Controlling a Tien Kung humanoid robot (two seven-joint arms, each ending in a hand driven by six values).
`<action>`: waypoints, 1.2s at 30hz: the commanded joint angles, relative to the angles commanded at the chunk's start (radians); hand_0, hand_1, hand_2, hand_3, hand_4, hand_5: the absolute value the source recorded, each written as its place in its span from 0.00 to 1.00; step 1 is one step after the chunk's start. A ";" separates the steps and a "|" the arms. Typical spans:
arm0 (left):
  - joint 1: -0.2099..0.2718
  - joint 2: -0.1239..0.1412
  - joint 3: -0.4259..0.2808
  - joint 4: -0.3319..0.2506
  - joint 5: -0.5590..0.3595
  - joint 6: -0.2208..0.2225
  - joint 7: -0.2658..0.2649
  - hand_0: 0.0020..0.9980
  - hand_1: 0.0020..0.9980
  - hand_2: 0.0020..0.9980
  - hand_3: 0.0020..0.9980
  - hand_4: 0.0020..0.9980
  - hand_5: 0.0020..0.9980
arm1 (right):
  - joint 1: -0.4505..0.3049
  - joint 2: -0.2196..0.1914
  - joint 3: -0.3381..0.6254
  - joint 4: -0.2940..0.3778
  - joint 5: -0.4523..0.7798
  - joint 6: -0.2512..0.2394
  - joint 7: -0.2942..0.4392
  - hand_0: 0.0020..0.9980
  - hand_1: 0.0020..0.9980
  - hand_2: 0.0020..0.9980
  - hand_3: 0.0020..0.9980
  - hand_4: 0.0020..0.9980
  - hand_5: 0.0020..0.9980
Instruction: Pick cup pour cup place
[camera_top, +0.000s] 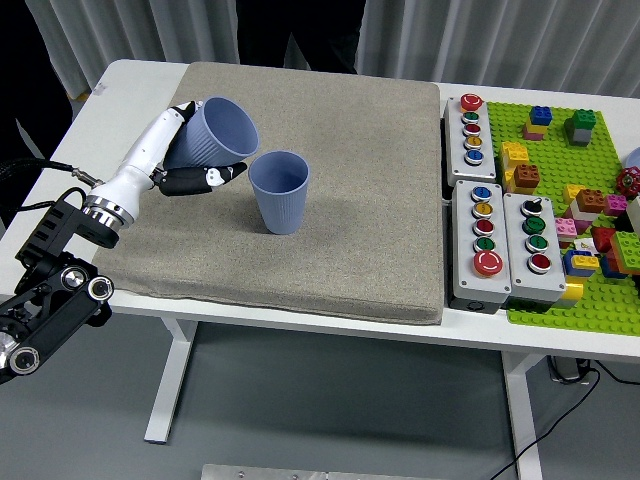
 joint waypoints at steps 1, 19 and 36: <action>-0.003 0.000 0.002 0.002 0.010 -0.001 0.002 0.46 0.44 0.44 0.45 0.76 0.17 | 0.000 0.000 0.000 0.000 0.000 0.000 0.000 0.68 0.64 0.57 0.57 0.00 0.16; -0.061 0.029 0.041 -0.011 0.310 -0.058 0.086 0.46 0.44 0.45 0.45 0.75 0.17 | 0.006 -0.003 0.002 0.000 0.000 -0.001 0.000 0.68 0.64 0.57 0.57 0.00 0.16; -0.082 0.033 0.082 -0.017 0.522 -0.077 0.135 0.47 0.44 0.44 0.45 0.74 0.18 | 0.003 -0.002 0.007 0.000 -0.008 0.000 -0.001 0.67 0.64 0.57 0.57 0.00 0.16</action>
